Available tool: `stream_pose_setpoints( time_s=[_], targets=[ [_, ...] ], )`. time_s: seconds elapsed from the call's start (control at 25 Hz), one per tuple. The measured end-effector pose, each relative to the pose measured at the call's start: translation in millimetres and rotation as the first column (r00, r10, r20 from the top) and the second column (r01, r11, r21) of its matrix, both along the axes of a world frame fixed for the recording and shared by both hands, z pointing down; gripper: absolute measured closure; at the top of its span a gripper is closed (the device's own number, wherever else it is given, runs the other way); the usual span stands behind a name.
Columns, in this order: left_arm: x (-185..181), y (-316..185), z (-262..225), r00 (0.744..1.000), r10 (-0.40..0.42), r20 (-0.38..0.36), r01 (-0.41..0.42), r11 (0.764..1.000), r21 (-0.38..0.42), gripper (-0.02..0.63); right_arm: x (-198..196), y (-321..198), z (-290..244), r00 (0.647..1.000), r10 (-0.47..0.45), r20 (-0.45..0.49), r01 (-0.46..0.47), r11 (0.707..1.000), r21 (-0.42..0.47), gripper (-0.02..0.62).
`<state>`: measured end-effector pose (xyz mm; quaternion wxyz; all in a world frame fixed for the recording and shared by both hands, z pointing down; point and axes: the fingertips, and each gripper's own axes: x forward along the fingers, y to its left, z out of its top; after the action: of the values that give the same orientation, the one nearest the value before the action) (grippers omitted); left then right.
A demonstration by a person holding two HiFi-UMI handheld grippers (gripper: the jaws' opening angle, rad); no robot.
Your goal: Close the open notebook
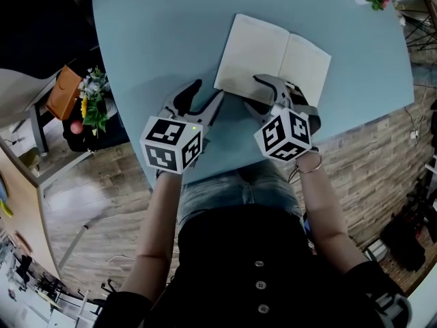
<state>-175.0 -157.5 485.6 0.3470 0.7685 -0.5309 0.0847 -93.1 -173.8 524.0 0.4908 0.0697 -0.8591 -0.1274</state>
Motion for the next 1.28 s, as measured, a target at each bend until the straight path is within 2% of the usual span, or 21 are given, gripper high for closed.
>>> stream_pose_setpoints(
  time_s=[0.2, 0.4, 0.72, 0.88, 1.12, 1.28],
  targets=[
    [2.9, -0.5, -1.7, 1.0, 0.019, 0.014, -0.019, 1.0, -0.008, 0.382, 1.1, 2.7, -0.2, 1.0, 0.015, 0.006, -0.015, 1.0, 0.021, 0.381],
    [4.7, 0.7, 3.4, 0.999, 0.032, 0.038, -0.031, 0.999, -0.038, 0.382, 1.3, 4.6, 1.7, 0.999, 0.034, 0.038, -0.033, 0.999, -0.022, 0.402],
    [7.2, 1.3, 10.8, 0.998, 0.054, 0.04, -0.052, 0.996, -0.066, 0.382, -0.7, 14.4, 1.9, 0.997, 0.04, 0.064, -0.042, 0.998, 0.044, 0.488],
    [6.4, -0.8, 10.2, 0.998, 0.046, 0.038, -0.044, 0.997, -0.065, 0.382, -0.9, 15.7, 1.6, 0.997, 0.036, 0.071, -0.038, 0.999, 0.025, 0.508],
    [10.5, -2.1, 10.4, 0.999, 0.05, -0.004, -0.051, 0.997, -0.066, 0.382, 0.2, 17.0, -3.6, 0.994, 0.054, 0.093, -0.053, 0.999, -0.014, 0.537],
    [14.0, -6.1, 9.9, 0.997, 0.043, -0.063, -0.048, 0.996, -0.073, 0.382, -1.2, 15.6, -8.3, 0.99, 0.072, 0.121, -0.068, 0.997, -0.039, 0.545]
  ],
)
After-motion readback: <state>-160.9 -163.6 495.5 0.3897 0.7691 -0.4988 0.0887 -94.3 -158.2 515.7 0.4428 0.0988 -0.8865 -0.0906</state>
